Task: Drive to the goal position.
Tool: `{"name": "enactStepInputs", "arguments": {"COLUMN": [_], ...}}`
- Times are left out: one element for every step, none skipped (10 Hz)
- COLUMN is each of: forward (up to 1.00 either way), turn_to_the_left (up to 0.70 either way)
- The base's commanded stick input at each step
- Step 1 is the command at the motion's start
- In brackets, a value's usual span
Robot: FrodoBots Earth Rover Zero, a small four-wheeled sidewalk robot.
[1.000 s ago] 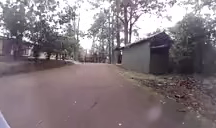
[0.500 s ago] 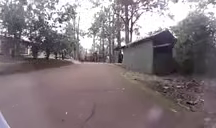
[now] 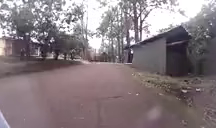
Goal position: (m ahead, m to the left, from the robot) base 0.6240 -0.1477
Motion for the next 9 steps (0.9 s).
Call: {"name": "enactStepInputs", "arguments": {"forward": [0.7,0.7,0.7,0.7,0.7,0.7,0.7,0.7,0.7], "turn_to_the_left": [0.0,0.0,0.0,0.0,0.0,0.0,0.0,0.0,0.0]}}
